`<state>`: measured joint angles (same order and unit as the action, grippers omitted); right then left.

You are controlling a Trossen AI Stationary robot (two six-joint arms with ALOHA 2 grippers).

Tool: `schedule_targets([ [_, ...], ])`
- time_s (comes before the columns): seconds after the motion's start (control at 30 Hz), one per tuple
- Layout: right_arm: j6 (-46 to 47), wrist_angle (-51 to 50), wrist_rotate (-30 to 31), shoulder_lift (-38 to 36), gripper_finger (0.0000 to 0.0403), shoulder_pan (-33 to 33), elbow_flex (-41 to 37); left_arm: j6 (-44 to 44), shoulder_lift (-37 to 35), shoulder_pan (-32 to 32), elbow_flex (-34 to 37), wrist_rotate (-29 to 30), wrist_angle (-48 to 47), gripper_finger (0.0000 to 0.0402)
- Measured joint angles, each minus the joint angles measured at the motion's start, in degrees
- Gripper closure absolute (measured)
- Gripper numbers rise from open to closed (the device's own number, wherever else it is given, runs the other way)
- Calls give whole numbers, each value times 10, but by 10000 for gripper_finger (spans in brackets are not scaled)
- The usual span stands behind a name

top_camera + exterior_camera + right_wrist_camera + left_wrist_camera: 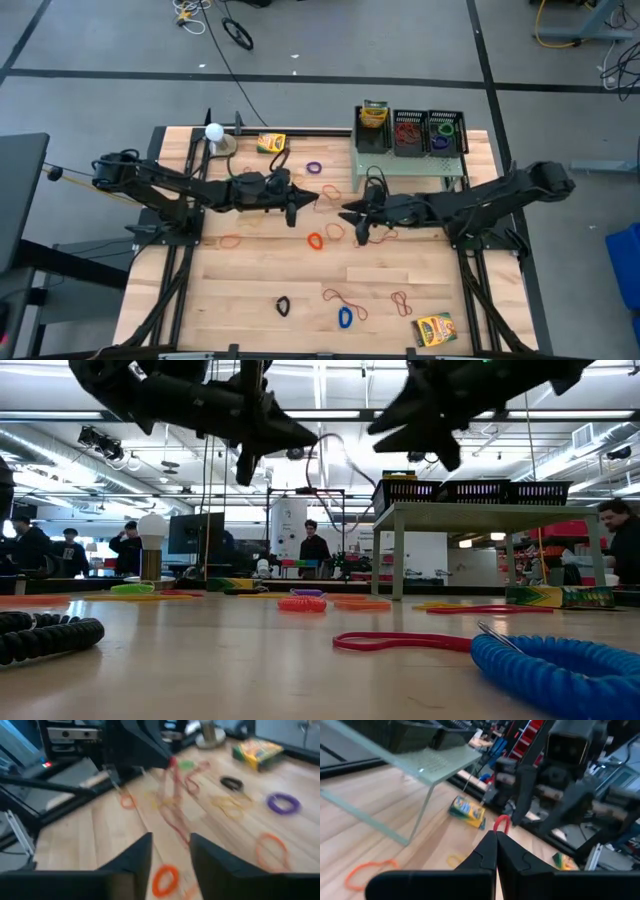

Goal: Pick & Place Office Desk Supplies
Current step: Put the red rubber band into the middle black basket on the shelf

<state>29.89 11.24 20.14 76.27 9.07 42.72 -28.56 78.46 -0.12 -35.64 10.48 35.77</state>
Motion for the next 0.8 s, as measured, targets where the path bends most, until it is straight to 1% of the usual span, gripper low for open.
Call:
schedule_targets([
  [0.1, -12, 75, 2, 29, 200, -14, 0, -1, 0, 0, -17, 0, 0, 399],
  [0.2, -12, 122, 10, 52, 166, -34, 0, -1, 0, 0, -32, 0, 1, 399],
  [0.3, -16, 169, 16, 66, 150, -51, 0, -1, 0, 0, -43, 0, 1, 399],
  [0.37, -25, 201, -4, 73, 147, -61, 0, 0, 0, 0, -50, 0, 1, 399],
  [0.5, -33, 239, -78, 89, 154, -78, 14, 0, 0, 1, -56, 4, 5, 399],
  [0.63, -38, 241, -111, 112, 173, -88, 41, -1, 0, 2, -57, 19, 24, 399],
  [0.7, -38, 241, -118, 121, 192, -94, 52, -2, 0, 2, -57, 24, 33, 399],
  [0.8, -38, 241, -105, 121, 239, -96, 57, -2, 0, 2, -57, 30, 41, 399],
])
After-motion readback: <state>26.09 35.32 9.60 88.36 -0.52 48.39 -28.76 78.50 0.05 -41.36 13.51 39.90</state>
